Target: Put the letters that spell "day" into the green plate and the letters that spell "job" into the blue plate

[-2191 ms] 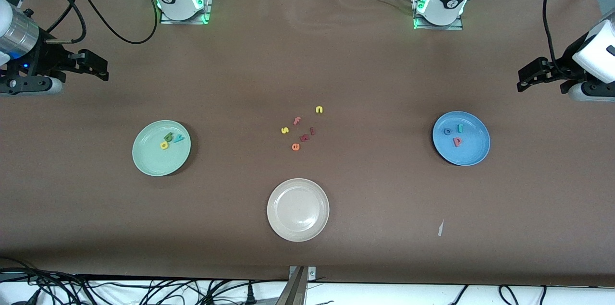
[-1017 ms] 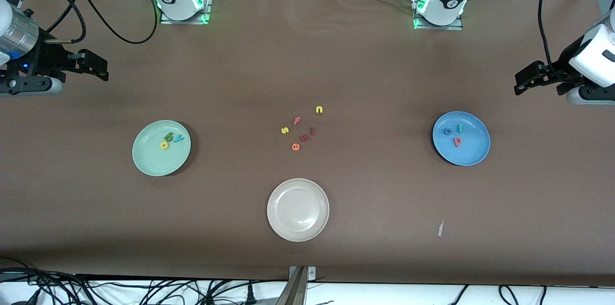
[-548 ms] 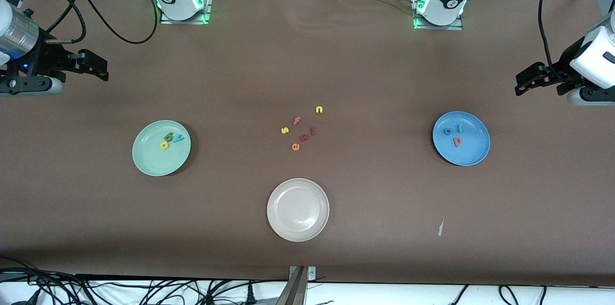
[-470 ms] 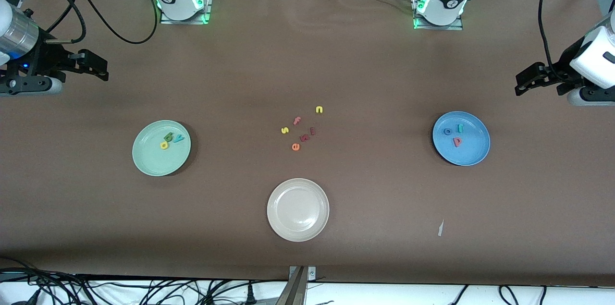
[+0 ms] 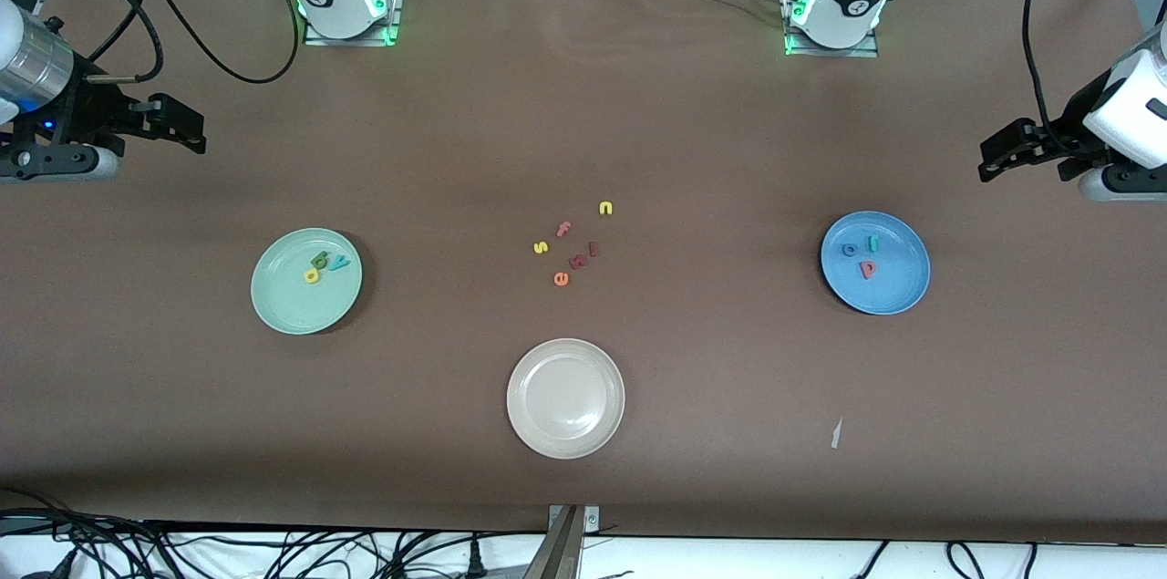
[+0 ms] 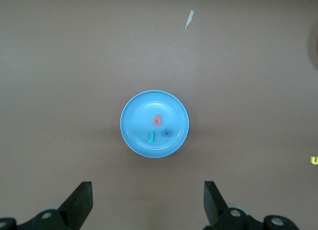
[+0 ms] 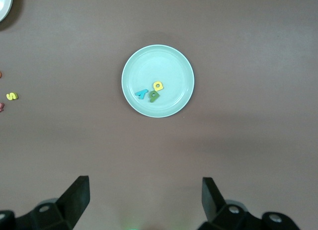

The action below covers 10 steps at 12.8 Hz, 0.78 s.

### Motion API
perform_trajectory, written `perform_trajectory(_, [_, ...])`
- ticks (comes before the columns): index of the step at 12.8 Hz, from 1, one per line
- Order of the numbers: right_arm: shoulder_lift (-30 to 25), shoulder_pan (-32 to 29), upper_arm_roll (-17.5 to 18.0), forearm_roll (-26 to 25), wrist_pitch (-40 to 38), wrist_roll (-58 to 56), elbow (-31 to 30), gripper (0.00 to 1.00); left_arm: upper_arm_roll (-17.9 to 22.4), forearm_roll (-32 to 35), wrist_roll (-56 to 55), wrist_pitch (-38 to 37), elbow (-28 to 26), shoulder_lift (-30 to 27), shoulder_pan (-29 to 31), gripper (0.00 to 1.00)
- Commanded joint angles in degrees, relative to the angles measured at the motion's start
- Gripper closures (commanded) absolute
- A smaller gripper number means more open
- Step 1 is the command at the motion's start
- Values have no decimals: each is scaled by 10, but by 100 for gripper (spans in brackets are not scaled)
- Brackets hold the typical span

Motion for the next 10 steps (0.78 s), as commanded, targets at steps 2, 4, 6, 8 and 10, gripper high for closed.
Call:
perform_trajectory(2, [5, -5, 4, -6, -10, -10, 15, 0, -4, 14, -7, 2, 1, -3, 2, 1])
perform_trajectory(4, [5, -5, 5, -6, -9, -10, 15, 0, -4, 14, -7, 3, 1, -2, 2, 1])
perform_trajectory(6, [5, -5, 5, -6, -10, -10, 15, 0, -3, 14, -8, 2, 4, -3, 2, 1])
perform_trajectory(8, [6, -5, 5, -5, -10, -10, 15, 0, -4, 14, -18, 2, 5, -4, 2, 1])
perform_trajectory(10, [6, -5, 5, -5, -11, -10, 15, 0, -4, 14, -24, 2, 5, -3, 1, 1])
